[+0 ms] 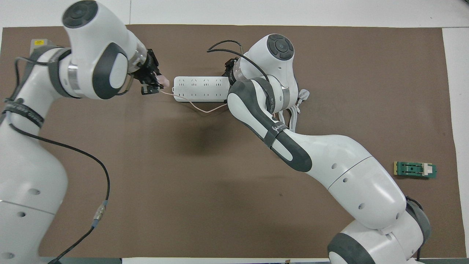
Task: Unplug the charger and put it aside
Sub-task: 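Carry the charger away from the strip and set it down with the left gripper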
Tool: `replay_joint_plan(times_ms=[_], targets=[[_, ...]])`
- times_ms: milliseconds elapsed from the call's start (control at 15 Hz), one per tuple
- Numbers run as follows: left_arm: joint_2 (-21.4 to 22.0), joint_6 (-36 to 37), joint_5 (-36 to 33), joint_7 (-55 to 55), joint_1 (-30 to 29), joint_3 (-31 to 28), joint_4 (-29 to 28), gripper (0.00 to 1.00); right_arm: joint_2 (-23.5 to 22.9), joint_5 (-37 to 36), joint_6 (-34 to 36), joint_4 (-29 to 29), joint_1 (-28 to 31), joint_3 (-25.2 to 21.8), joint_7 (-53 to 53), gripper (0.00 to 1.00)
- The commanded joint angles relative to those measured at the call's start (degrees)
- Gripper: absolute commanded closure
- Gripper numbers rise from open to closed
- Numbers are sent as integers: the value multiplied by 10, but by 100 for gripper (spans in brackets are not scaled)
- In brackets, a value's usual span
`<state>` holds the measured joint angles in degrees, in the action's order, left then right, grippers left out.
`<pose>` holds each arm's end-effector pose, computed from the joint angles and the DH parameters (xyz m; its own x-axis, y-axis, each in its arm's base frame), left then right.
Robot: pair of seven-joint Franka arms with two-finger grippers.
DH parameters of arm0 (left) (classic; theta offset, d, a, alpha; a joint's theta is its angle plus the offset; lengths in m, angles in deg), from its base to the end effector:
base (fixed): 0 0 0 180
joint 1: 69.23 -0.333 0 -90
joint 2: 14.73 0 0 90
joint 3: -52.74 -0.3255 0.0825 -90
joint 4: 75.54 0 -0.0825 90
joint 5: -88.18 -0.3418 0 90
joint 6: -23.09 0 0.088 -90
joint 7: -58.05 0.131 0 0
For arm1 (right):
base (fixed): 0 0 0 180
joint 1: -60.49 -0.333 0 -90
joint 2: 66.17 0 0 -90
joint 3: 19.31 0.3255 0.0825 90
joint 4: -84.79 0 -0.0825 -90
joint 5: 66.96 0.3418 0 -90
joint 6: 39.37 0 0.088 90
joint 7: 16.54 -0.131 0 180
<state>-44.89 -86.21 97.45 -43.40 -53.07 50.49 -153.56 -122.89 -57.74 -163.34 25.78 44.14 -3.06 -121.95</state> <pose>0.6514 -0.1824 0.4166 -0.0042 0.9909 -0.1342 0.9999 0.0029 -0.0100 0.6835 0.3525 0.2708 0.0749 -0.9162 -0.3937 -0.9972 -0.0702 -0.0265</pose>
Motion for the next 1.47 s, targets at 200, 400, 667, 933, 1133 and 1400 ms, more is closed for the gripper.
replay_joint_plan(times_ms=[200,400,667,933,1133,1400], targets=[[55,35,7,20,0,-21,-35,100,-6,-28,-33,-16,12,11,20,12],[62,86,8,83,-9,-26,-28,100,-2,-27,-28,-16,13,12,20,12],[69,205,65,319,-17,-161,6,100,22,-24,-9,-17,18,12,18,12],[60,283,126,659,-13,-352,8,100,68,-27,24,-43,37,12,18,0],[48,288,170,806,-10,-434,-2,100,87,-26,42,-52,47,12,19,0],[51,252,175,824,29,-427,-49,100,124,-27,68,-73,63,12,27,0]])
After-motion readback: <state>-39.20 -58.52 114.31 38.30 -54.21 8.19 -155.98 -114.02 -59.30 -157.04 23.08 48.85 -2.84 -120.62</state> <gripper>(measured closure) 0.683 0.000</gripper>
